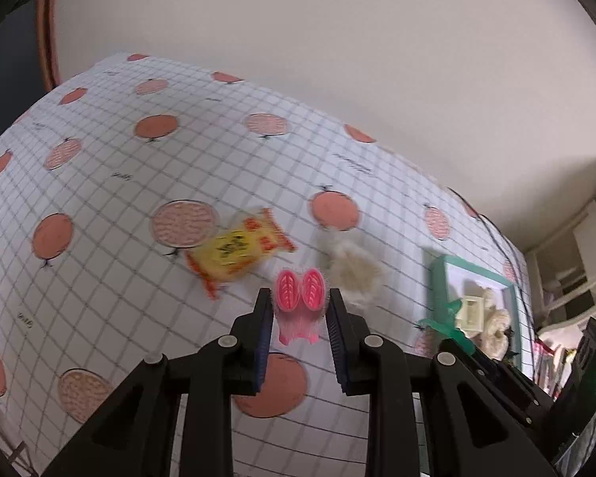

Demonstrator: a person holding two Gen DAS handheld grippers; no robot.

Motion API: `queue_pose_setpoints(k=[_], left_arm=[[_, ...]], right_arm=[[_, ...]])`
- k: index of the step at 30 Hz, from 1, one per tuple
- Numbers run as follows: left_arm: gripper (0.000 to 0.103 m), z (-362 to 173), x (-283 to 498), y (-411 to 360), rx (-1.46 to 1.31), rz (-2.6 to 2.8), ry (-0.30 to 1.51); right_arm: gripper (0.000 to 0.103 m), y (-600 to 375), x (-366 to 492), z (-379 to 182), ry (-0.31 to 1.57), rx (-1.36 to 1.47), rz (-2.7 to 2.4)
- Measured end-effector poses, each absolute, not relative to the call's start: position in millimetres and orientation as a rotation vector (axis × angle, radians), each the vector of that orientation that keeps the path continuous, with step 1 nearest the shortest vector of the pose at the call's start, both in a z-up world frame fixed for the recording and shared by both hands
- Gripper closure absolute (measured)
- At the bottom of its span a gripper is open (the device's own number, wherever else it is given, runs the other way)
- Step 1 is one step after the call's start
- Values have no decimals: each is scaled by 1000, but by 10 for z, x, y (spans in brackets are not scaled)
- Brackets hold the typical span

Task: Organize objects
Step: 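Carry the pink roller and green toy over the teal tray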

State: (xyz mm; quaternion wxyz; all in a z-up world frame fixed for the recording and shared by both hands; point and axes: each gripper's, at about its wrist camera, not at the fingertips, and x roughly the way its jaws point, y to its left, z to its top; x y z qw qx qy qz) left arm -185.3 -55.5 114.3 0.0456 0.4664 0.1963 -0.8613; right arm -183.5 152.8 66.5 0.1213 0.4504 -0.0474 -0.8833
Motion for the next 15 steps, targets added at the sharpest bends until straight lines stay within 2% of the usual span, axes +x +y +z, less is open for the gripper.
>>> queue_pose_setpoints(k=[15], left_arm=[[75, 1395, -1916, 235, 1421, -2855, 523]], right_arm=[[83, 2402, -1721, 860, -240, 1292, -2749]])
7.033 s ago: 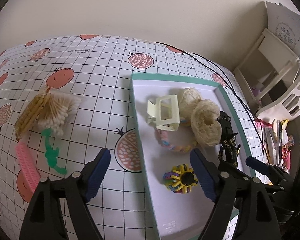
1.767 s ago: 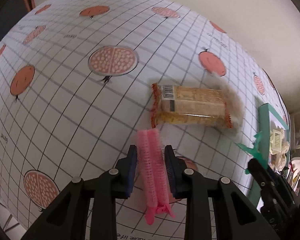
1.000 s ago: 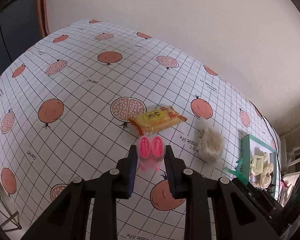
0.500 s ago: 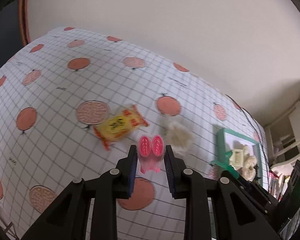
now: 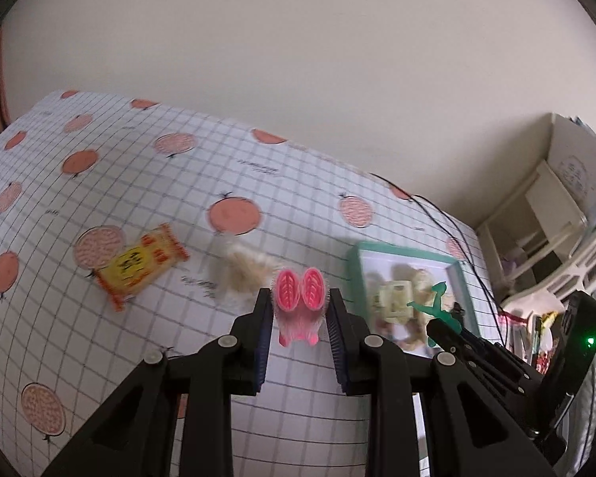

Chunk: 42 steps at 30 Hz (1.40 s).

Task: Organize objects
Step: 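Carry the pink roller and green toy over the teal tray, then open left tool to drop roller while right tool releases green toy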

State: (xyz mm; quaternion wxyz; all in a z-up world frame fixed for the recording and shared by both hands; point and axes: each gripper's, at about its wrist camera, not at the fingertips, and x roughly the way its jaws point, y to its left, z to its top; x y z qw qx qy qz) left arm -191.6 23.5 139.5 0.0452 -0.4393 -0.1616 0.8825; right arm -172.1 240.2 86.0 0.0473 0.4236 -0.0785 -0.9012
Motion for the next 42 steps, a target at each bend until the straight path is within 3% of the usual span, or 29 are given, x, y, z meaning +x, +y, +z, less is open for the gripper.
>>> queue_pose_setpoints(k=[18, 42], left_arm=[[75, 1416, -2016, 1221, -1261, 2479, -406], [74, 734, -2275, 1371, -1384, 2337, -685]], right_arm=[[83, 3106, -1575, 867, -327, 1315, -2851], [83, 3204, -1648, 578, -327, 1414, -2823]])
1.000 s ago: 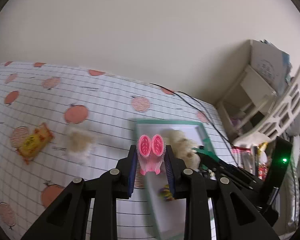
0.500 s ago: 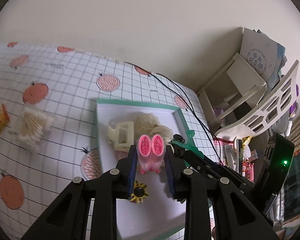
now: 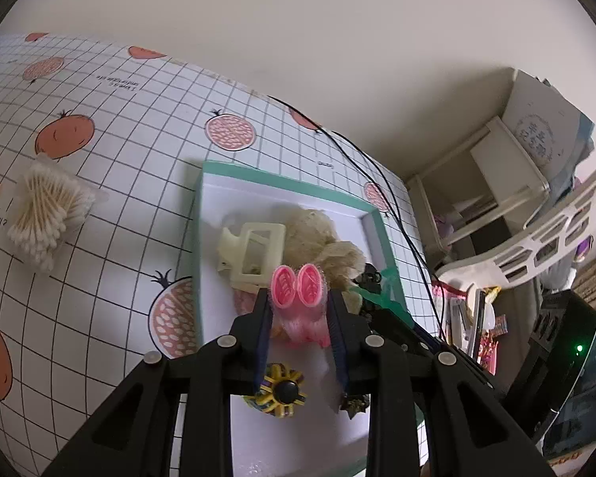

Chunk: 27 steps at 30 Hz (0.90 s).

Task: Organize objects
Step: 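Open left tool to drop roller while right tool releases green toy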

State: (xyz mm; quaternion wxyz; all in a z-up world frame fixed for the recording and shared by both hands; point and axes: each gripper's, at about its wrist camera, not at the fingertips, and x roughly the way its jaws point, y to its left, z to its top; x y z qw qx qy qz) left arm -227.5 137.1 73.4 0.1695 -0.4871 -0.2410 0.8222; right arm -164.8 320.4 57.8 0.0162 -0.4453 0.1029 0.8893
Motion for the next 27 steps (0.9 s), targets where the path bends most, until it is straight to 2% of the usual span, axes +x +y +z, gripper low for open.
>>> queue_pose_setpoints(k=[14, 18, 24, 27], left_arm=[[68, 561, -2407, 1228, -1427, 2390, -740], [58, 516, -2419, 1209, -1480, 2426, -692], [57, 448, -2411, 1211, -1528, 2415, -679], [49, 460, -2408, 1221, -1529, 2424, -650]], right_arm=[[83, 3217, -1709, 477, 314, -1418, 2727], [83, 3207, -1716, 462, 303, -1428, 2723], [83, 3202, -1717, 457, 300, -1431, 2718], [81, 3214, -1715, 456, 311, -1431, 2715]])
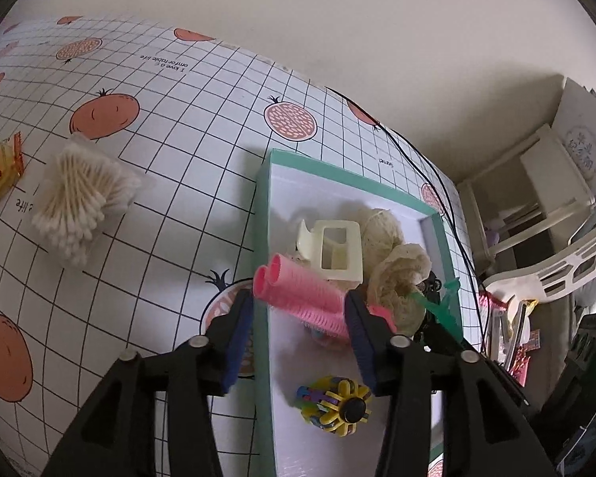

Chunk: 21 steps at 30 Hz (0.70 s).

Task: Organize objects
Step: 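Open left tool to drop roller while right tool releases green toy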

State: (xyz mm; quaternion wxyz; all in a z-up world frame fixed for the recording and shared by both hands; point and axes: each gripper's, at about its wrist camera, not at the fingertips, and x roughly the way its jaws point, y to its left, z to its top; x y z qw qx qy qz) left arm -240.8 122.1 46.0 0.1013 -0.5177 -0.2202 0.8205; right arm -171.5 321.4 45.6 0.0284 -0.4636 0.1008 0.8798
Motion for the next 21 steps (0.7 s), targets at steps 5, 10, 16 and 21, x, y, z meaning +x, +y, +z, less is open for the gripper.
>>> queue_pose_setpoints(k=[5, 10, 16, 21], left_arm=[[48, 475, -2394, 1203, -1539, 2431, -641], [47, 529, -2376, 1179, -1530, 2448, -623], [47, 645, -2346, 1196, -1500, 2495, -533], [40, 746, -2306, 1214, -1479, 2544, -432]], right_arm=[[75, 3223, -1710, 464, 317, -1426, 2711], [74, 3209, -1702, 489, 312, -1416, 2715], [68, 3202, -1704, 528, 307, -1399, 2717], [62, 3181, -1697, 577, 305, -1372, 2727]])
